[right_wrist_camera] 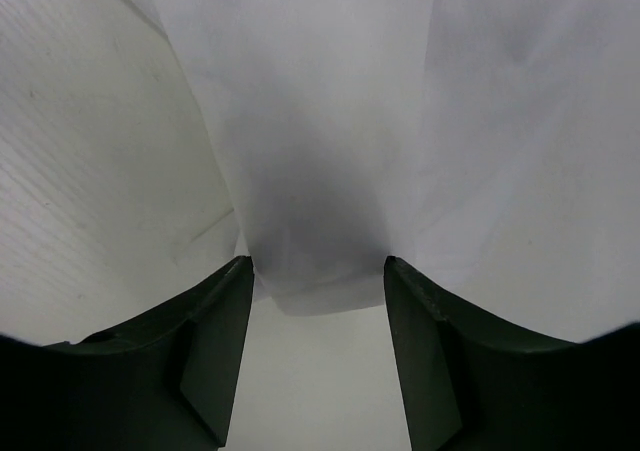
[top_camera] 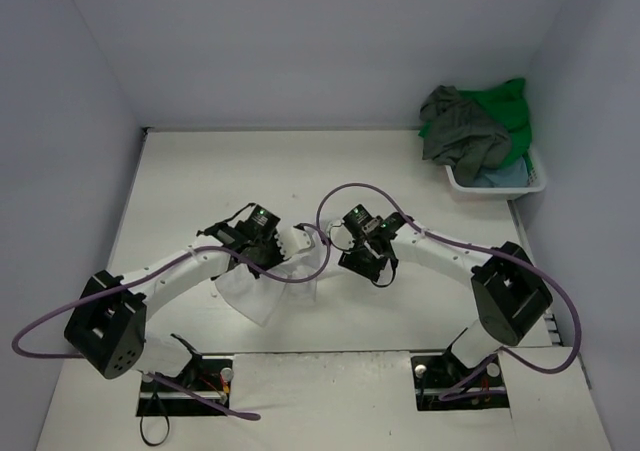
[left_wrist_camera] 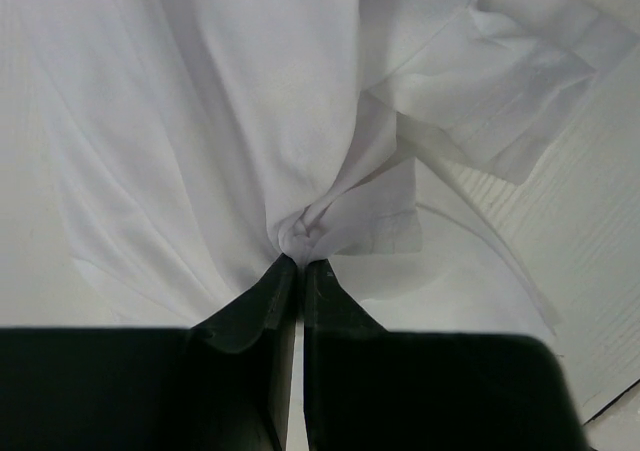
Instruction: Fold and stack the t-shirts
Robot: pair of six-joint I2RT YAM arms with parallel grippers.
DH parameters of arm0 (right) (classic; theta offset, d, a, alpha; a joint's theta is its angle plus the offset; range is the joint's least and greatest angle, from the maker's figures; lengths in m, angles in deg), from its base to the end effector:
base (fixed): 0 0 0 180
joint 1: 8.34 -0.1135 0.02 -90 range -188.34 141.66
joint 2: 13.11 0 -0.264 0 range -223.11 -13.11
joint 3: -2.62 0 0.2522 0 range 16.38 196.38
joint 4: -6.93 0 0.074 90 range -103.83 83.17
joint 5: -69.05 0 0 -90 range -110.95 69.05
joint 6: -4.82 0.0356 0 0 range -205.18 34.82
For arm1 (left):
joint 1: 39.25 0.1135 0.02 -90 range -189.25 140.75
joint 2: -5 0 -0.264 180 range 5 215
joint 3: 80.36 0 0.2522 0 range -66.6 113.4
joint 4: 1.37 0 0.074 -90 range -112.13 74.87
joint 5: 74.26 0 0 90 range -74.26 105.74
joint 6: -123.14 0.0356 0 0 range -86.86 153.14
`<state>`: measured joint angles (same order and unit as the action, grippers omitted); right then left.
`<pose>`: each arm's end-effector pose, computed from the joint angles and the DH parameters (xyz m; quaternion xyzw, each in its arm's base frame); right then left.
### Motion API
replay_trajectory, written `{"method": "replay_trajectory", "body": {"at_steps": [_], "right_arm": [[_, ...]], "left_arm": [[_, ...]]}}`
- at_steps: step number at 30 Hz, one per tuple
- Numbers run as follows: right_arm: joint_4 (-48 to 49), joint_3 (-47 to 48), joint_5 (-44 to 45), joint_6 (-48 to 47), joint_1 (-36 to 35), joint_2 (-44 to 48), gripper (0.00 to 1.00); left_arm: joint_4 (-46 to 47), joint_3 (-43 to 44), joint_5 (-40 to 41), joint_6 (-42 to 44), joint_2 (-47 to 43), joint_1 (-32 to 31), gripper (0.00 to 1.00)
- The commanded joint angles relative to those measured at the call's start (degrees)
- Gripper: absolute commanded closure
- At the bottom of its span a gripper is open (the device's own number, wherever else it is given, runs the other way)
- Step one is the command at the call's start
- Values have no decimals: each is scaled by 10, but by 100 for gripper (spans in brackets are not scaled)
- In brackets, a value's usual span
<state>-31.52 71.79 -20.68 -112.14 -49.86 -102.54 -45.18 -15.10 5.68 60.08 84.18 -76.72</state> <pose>0.2329 0.2060 0.1965 -0.5413 0.7964 0.0319 0.2678 0.2133 -0.1713 0.2199 0.5306 0.7967 -0.1093 0.2679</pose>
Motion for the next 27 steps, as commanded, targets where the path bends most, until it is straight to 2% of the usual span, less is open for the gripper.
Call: {"method": "replay_trajectory", "body": {"at_steps": [1, 5, 6, 7, 11, 15, 18, 21, 22, 27], "right_arm": [[-7, -4, 13, -14, -1, -14, 49], [-7, -3, 3, -16, -1, -25, 53], [-7, -4, 3, -17, -1, -26, 53], [-7, -5, 3, -18, -1, -27, 56], [-7, -6, 3, -20, -2, -36, 64], [-7, -5, 3, -17, -3, -42, 72], [-7, -1, 3, -15, -4, -41, 85], [-8, 0, 3, -16, -5, -42, 91], [-7, 0, 3, -17, -5, -43, 98], [-7, 20, -12, -14, -5, -44, 100]], "left_arm": [[15, -1, -7, -5, -24, 9, 100], [16, -7, -12, -14, -28, 8, 99], [15, -9, -12, -17, -28, 8, 93], [17, -9, -12, -17, -30, 8, 78], [20, -18, -7, -21, -43, 8, 51], [15, -24, -3, -22, -57, 9, 43], [8, -27, -1, -23, -69, 10, 41], [-5, -29, -5, -27, -80, 10, 41], [-9, -31, -7, -27, -82, 9, 41], [-33, -38, -19, -32, -110, 9, 40]]}}
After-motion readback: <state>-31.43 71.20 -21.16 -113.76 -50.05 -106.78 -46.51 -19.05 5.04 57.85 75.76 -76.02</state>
